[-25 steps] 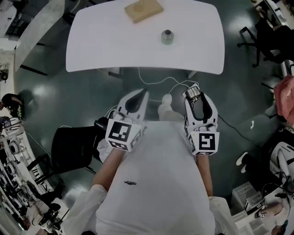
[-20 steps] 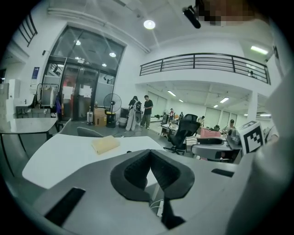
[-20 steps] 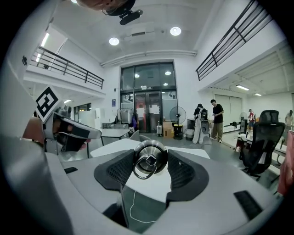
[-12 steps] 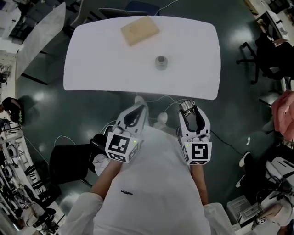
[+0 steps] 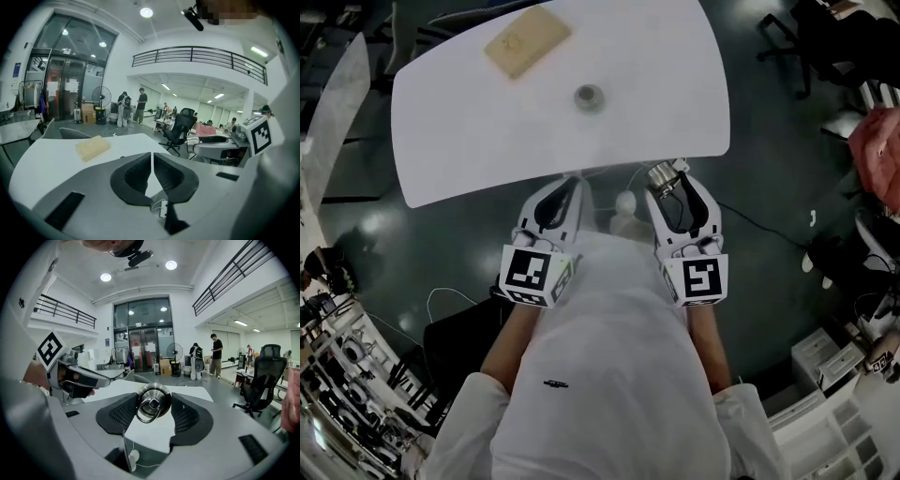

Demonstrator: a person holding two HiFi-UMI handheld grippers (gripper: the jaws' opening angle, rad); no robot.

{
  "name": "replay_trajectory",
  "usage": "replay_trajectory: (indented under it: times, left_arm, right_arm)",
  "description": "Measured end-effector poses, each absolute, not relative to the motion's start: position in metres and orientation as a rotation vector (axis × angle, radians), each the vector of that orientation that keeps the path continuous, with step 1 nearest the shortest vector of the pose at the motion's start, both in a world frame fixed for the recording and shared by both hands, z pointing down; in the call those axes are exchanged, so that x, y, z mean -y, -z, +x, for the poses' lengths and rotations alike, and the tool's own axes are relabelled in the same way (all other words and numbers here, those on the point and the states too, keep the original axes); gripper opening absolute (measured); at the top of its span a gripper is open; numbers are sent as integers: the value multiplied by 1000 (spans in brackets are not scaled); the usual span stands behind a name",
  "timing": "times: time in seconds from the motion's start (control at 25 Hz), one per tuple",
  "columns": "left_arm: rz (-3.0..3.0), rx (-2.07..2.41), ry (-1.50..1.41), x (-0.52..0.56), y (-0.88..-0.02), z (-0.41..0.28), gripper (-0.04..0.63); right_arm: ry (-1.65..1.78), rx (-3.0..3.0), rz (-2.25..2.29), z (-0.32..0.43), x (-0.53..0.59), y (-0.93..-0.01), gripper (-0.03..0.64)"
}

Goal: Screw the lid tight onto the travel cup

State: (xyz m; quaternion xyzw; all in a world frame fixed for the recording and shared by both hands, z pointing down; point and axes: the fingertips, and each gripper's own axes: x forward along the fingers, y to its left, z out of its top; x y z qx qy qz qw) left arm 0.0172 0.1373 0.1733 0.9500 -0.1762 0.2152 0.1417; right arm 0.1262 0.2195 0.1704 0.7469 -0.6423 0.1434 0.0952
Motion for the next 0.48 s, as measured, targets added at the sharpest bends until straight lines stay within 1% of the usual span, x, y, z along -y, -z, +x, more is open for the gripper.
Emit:
replay_trajectory:
  times: [0.36, 0.44, 0.48]
  left_arm:
    - [2742, 424, -657, -121, -202, 35, 11]
    - [2743, 394, -672, -102, -210, 34, 68]
    - [2743, 382, -680, -89, -216, 34, 79]
  right_arm:
    - [-439, 1877, 2171, 137, -198, -180, 222]
    - [-444, 1882, 2135, 131, -175, -182, 222]
    - [-456, 1883, 2114, 129, -161, -187, 223]
